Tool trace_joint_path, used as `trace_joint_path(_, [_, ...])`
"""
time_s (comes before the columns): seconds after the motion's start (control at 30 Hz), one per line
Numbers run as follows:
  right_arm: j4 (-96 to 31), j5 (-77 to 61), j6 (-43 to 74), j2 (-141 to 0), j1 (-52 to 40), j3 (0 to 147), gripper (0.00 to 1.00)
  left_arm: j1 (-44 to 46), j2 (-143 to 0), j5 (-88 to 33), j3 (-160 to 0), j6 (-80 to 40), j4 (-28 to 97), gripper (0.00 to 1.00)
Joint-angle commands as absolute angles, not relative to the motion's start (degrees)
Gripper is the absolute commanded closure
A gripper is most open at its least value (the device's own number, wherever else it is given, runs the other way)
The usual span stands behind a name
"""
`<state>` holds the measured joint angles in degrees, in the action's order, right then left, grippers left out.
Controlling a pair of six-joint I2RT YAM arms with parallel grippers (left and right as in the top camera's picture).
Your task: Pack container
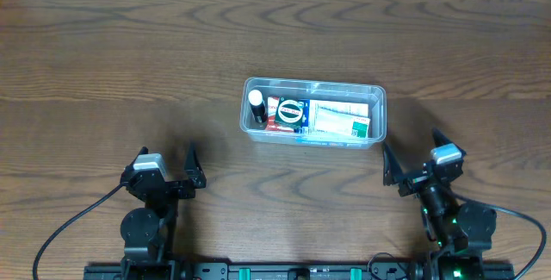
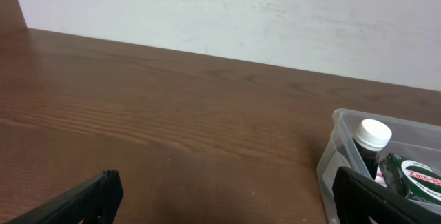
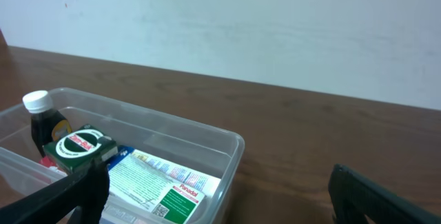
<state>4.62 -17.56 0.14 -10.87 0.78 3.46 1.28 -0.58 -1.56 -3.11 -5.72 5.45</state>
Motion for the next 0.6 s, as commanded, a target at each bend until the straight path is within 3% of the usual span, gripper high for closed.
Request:
trace_joint_path(0.0, [4.95,-16.73,-0.93,-8.12,-0.08,0.93,0.01,1.04,-0.23,-2.39,-1.28,-4.95,6.09,0.02])
trace_joint_path(0.3, [-3.64,-8.75,-0.93,-7.35,-0.51,0.32,0.01,1.04,-0.23,-2.39,-1.28,-4.95,6.09,0.02])
trace_joint_path(0.57, [-3.60,-8.14,-1.34,-5.04,-0.49,0.32,0.01,1.04,-0.23,-2.39,-1.28,-4.95,6.09,0.02])
